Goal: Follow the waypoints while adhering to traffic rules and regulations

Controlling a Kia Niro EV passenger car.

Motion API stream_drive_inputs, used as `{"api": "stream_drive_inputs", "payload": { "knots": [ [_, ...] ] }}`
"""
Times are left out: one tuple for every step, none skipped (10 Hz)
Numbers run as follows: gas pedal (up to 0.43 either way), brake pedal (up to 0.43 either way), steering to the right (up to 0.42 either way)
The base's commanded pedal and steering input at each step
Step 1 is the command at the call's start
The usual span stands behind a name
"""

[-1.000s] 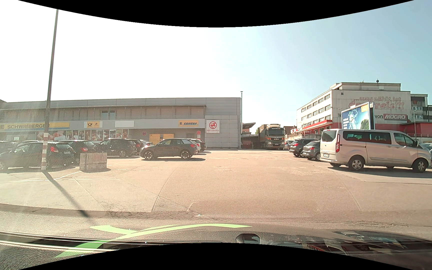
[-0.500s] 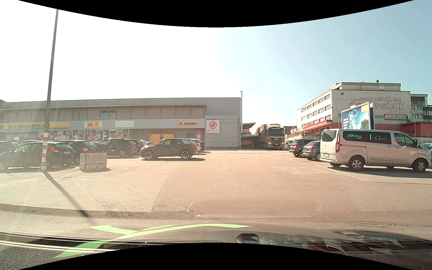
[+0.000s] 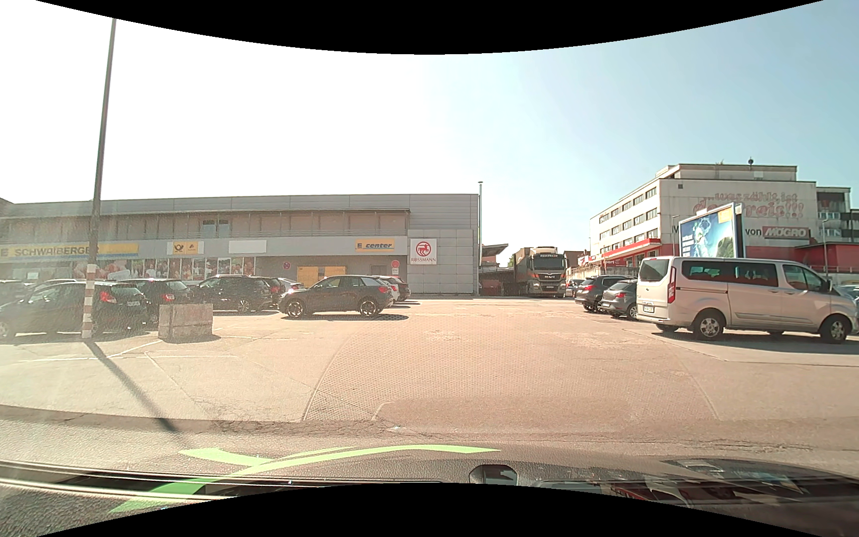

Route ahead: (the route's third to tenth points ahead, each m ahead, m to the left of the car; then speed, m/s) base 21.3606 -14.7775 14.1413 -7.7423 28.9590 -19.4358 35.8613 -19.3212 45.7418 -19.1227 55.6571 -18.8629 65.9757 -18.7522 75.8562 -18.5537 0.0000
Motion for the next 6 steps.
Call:
{"api": "stream_drive_inputs", "payload": {
  "knots": [
    [0.000,0.421,-0.056],
    [0.000,0.421,-0.055],
    [0.000,0.421,-0.055],
    [0.000,0.421,-0.055],
    [0.000,0.427,-0.055],
    [0.000,0.421,-0.055]
  ]
}}
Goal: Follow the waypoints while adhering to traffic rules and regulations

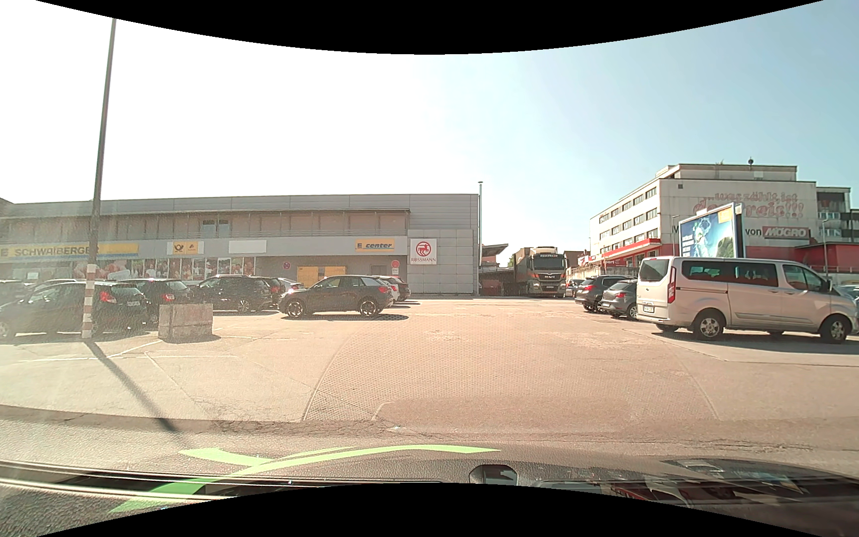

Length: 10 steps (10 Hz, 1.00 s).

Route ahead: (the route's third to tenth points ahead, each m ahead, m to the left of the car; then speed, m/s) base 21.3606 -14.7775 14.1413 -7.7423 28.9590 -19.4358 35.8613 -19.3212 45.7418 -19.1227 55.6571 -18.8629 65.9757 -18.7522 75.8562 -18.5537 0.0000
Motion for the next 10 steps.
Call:
{"api": "stream_drive_inputs", "payload": {
  "knots": [
    [0.000,0.421,-0.056],
    [0.000,0.421,-0.055],
    [0.000,0.421,-0.055],
    [0.000,0.421,-0.055],
    [0.000,0.421,-0.056],
    [0.000,0.421,-0.055],
    [0.000,0.421,-0.055],
    [0.000,0.421,-0.055],
    [0.000,0.421,-0.056],
    [0.000,0.421,-0.056]
  ]
}}
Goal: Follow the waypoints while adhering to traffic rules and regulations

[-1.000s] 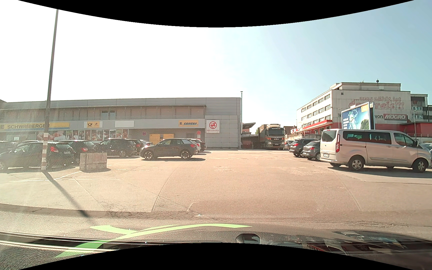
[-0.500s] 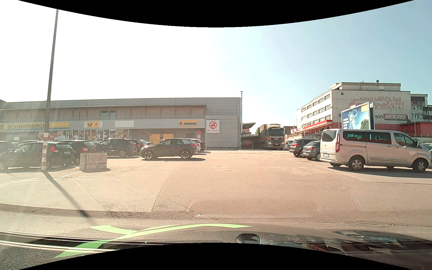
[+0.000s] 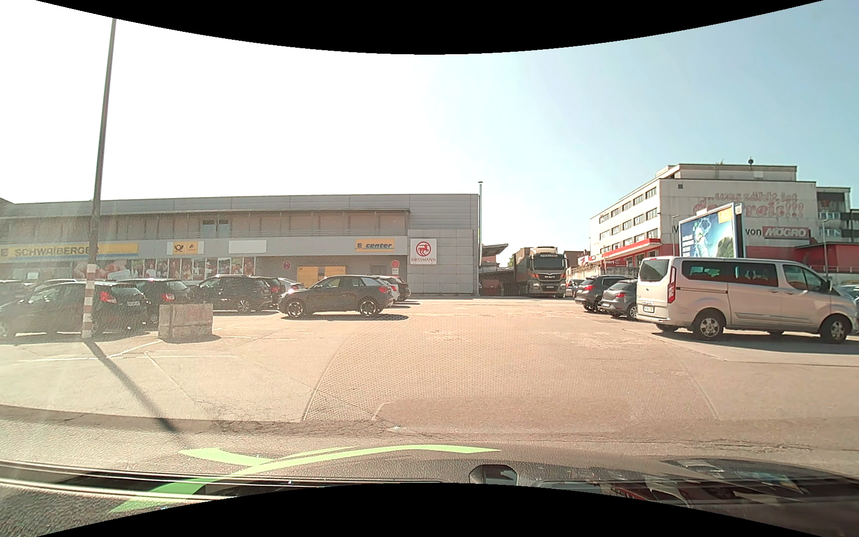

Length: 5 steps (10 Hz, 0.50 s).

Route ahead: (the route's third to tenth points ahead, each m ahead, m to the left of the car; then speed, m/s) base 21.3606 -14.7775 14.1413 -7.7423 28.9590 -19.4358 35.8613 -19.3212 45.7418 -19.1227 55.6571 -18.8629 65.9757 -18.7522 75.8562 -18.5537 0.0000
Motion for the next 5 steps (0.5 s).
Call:
{"api": "stream_drive_inputs", "payload": {
  "knots": [
    [0.000,0.421,-0.055],
    [0.000,0.421,-0.055],
    [0.000,0.421,-0.055],
    [0.000,0.421,-0.055],
    [0.000,0.421,-0.056]
  ]
}}
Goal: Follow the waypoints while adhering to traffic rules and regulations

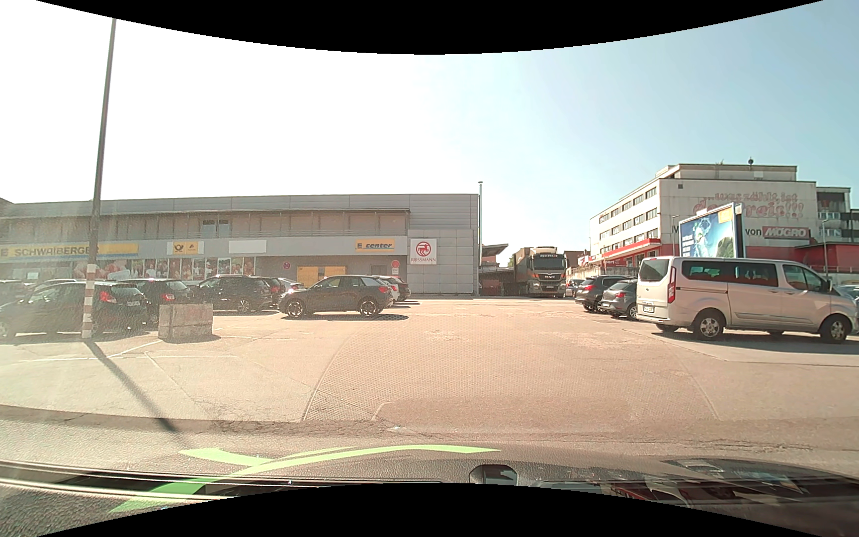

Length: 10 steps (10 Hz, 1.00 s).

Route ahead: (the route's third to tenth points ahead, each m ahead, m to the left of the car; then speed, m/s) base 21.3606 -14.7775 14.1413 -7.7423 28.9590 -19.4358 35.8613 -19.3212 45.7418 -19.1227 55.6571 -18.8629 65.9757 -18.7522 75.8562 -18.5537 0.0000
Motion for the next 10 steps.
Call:
{"api": "stream_drive_inputs", "payload": {
  "knots": [
    [0.000,0.421,-0.056],
    [0.000,0.421,-0.055],
    [0.000,0.421,-0.055],
    [0.000,0.421,-0.055],
    [0.000,0.421,-0.055],
    [0.000,0.421,-0.055],
    [0.000,0.421,-0.055],
    [0.000,0.421,-0.055],
    [0.000,0.421,-0.055],
    [0.000,0.421,-0.055]
  ]
}}
